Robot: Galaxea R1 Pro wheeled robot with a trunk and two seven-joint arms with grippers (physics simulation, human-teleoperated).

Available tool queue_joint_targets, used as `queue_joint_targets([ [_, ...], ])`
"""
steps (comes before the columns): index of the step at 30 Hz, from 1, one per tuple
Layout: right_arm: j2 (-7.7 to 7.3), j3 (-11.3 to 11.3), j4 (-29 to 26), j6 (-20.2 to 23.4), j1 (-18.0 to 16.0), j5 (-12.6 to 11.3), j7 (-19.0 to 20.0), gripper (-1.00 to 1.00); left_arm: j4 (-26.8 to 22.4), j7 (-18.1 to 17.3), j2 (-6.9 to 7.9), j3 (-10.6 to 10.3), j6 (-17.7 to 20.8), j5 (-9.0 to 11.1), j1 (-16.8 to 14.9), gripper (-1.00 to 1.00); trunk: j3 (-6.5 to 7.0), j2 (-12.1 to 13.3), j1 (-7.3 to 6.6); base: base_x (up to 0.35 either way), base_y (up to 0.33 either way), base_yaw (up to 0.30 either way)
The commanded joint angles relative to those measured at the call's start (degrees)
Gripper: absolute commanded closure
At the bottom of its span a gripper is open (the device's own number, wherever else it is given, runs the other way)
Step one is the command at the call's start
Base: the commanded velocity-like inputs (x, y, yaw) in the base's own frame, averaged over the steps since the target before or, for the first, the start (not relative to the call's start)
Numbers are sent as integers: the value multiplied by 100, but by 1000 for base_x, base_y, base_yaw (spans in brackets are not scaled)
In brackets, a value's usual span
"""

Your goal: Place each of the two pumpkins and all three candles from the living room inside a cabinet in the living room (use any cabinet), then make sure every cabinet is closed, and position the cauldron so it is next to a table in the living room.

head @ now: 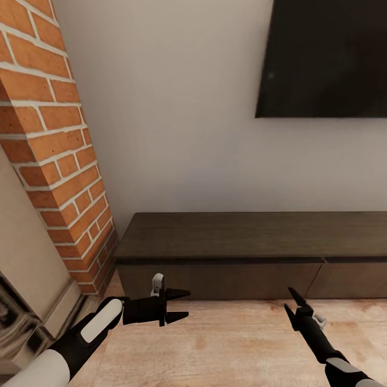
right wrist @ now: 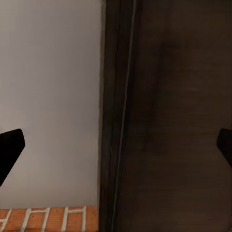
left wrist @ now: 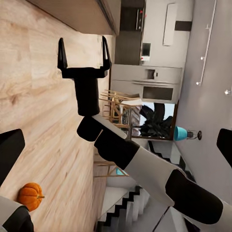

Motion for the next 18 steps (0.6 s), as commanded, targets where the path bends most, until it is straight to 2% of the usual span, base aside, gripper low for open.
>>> queue_joint_targets([
  [1, -9, 38, 2, 60, -3, -52, 67, -100, 3, -34, 5, -18, 2, -4, -6, -100, -5, -2, -1, 0, 0, 0],
  [5, -39, 38, 2, 61, -3, -45, 109, -100, 3, -34, 5, -18, 2, -4, -6, -100, -5, -2, -1, 10, 0, 0],
  [12, -52, 39, 3, 66, -3, -43, 60, -100, 3, -34, 7, -18, 2, -4, -6, -100, -5, -2, -1, 143, -5, 0],
  [18, -52, 39, 3, 70, -3, -43, 42, -100, -5, -34, 5, -18, 2, -6, -6, -100, -5, -2, -1, 237, -43, 0],
])
